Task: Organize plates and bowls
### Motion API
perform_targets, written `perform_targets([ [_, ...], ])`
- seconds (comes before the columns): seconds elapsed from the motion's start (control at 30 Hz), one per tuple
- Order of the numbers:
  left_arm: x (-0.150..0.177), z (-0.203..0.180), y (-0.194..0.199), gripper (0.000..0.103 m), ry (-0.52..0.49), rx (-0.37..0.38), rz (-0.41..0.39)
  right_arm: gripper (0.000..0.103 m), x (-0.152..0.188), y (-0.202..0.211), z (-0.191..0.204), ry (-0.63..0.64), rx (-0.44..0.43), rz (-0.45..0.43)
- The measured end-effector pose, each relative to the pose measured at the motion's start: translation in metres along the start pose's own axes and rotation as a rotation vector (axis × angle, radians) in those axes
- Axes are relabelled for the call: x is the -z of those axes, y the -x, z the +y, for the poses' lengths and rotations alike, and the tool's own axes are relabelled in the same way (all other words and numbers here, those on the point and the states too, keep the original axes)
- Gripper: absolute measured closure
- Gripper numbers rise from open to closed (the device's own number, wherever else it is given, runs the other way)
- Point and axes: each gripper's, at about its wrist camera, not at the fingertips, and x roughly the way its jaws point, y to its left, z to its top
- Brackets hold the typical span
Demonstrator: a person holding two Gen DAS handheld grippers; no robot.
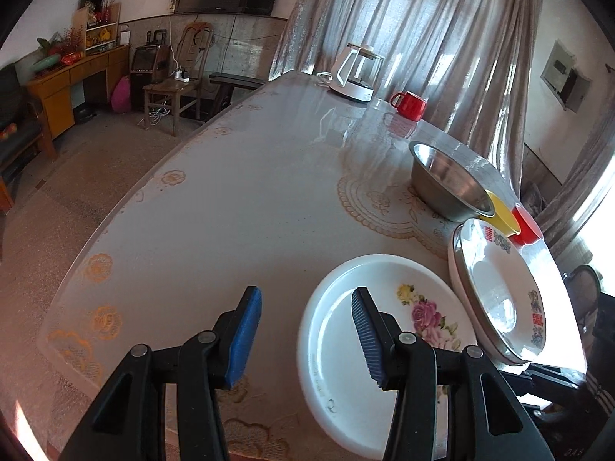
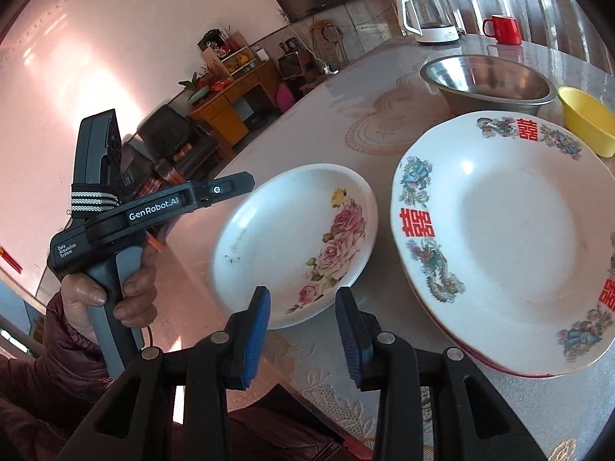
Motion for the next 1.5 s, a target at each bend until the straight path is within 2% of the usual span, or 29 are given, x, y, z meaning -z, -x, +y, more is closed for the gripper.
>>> perform_targets([
  [0.27, 0.017, 0.005, -0.009, 0.056, -0.029, 0.033, 0.037, 0.068, 0.005, -0.012, -0.003, -0.022, 0.041, 0.037],
  [0.4, 0.021, 0.001, -0.015, 0.067, -0.044, 0.054, 0.051, 0.068, 0.0, -0.021, -0.001, -0.016, 0.054, 0.033],
  [0.53, 0.024, -0.01, -0.017, 0.072, -0.099, 0.038, 0.045, 0.066, -0.003, -0.028, -0.002, -0.025, 0.082, 0.03],
  [0.67, 0.029, -0.025, -0.019, 0.071, -0.185, -0.043, 0.012, 0.065, -0.007, -0.03, -0.003, -0.026, 0.098, 0.018],
  [0.77, 0.029, -0.02, -0.018, 0.071, -0.166, -0.033, 0.012, 0.065, -0.008, -0.03, -0.001, -0.024, 0.109, 0.007],
  [1.07, 0.033, -0.023, -0.013, 0.071, -0.176, -0.064, -0.003, 0.065, -0.003, -0.027, 0.004, -0.015, 0.129, -0.009],
  [1.5, 0.033, -0.025, 0.004, 0.071, -0.174, -0.061, -0.055, 0.066, -0.002, -0.027, 0.005, -0.015, 0.132, -0.019],
])
